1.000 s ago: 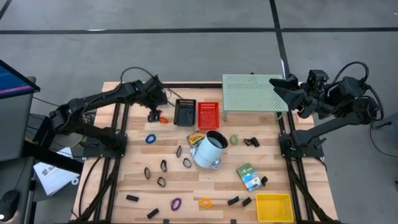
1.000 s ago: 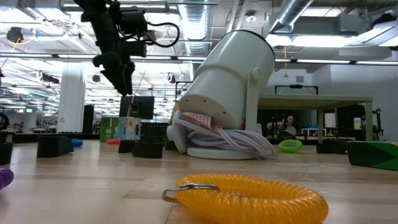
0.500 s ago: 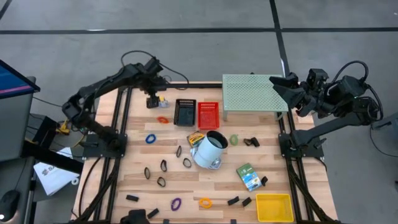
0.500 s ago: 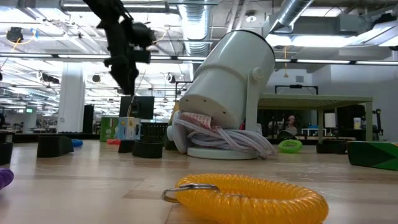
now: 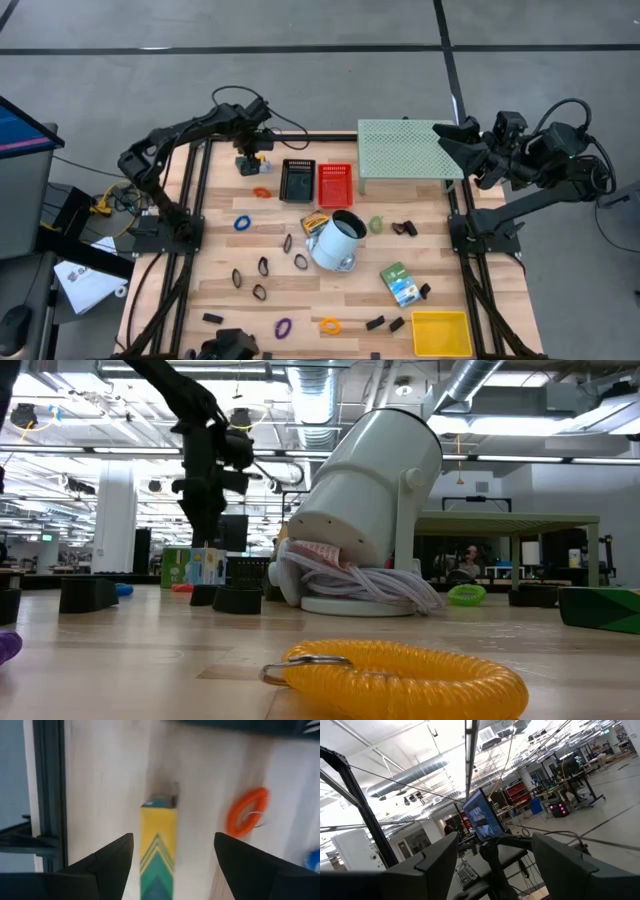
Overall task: Pick & Place Office Desk Supplies
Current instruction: Put the crayon box into the black bin
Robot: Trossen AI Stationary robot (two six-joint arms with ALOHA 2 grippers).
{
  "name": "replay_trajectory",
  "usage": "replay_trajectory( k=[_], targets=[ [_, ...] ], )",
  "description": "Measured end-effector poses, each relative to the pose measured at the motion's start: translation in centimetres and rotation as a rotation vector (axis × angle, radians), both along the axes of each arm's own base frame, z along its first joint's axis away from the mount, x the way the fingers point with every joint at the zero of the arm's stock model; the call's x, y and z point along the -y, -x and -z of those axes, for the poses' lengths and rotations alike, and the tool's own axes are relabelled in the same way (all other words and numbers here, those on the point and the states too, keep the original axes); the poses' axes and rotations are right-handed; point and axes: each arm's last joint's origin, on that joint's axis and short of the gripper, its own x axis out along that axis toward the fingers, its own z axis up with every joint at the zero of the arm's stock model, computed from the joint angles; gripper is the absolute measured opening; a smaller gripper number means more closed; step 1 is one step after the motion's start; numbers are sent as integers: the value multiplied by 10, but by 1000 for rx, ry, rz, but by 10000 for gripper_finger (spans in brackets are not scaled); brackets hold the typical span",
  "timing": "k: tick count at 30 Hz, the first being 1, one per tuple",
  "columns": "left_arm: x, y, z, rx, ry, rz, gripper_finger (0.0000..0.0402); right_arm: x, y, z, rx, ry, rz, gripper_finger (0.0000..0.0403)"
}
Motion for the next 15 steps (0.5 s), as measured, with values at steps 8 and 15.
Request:
replay_trajectory(
  k=[8, 15],
  targets=[
    [-13, 2, 18, -62, 3, -10, 271, 0, 0, 2, -17, 3, -1, 249],
    [-18, 1, 31, -87, 31, -22, 261, 1, 4, 2, -24, 3, -2, 249]
  ],
)
